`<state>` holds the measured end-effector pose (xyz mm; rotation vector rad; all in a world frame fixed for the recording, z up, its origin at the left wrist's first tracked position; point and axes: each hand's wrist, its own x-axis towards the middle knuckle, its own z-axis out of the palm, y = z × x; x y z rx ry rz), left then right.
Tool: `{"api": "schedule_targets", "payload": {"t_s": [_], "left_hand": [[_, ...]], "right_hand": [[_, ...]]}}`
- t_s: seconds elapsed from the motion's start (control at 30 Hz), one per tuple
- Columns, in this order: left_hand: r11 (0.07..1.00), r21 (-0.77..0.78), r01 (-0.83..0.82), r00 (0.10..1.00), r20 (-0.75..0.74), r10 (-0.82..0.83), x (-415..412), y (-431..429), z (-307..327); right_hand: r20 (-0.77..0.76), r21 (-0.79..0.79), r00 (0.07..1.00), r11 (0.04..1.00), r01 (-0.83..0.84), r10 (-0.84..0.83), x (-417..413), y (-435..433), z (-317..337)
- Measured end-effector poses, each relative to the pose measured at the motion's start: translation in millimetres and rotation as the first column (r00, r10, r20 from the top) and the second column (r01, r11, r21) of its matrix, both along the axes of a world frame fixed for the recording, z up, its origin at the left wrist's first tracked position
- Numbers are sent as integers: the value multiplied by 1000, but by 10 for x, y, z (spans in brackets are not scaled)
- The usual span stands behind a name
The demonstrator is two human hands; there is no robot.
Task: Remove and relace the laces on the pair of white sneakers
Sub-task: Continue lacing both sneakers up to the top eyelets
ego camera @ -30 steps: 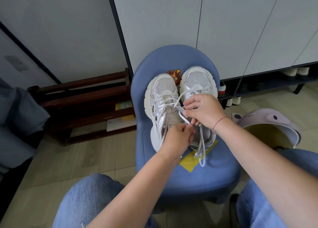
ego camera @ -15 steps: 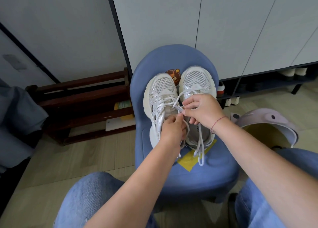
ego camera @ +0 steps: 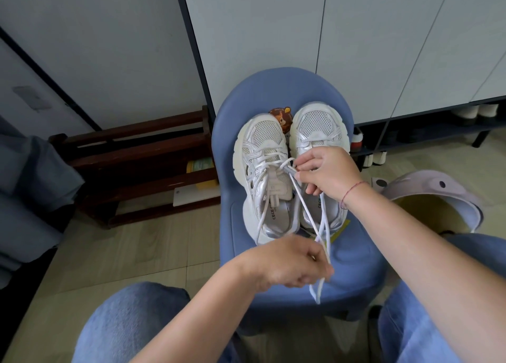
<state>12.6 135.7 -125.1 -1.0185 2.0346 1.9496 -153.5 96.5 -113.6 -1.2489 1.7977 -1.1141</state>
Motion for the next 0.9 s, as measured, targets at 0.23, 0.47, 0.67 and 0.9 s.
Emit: {"api": "schedule_targets", "payload": {"t_s": [0.23, 0.47, 0.67, 0.9], "left_hand": [[957, -105, 269, 961, 89, -260, 71, -4, -41], [828, -244, -505, 863, -112, 493, -16, -196, -133], [714, -79, -696, 711, -214, 670, -240, -282, -171], [660, 46, -750, 637, -217, 739, -424, -338, -153]], "right_hand": [[-3, 3, 1000, 1000, 2, -2, 7, 11, 6], [-12, -2, 1000, 1000, 2, -2, 14, 16, 5], [-20, -6, 1000, 1000, -5, 5, 11, 19, 5], [-14, -15, 1000, 1000, -5, 5, 6, 22, -7]]}}
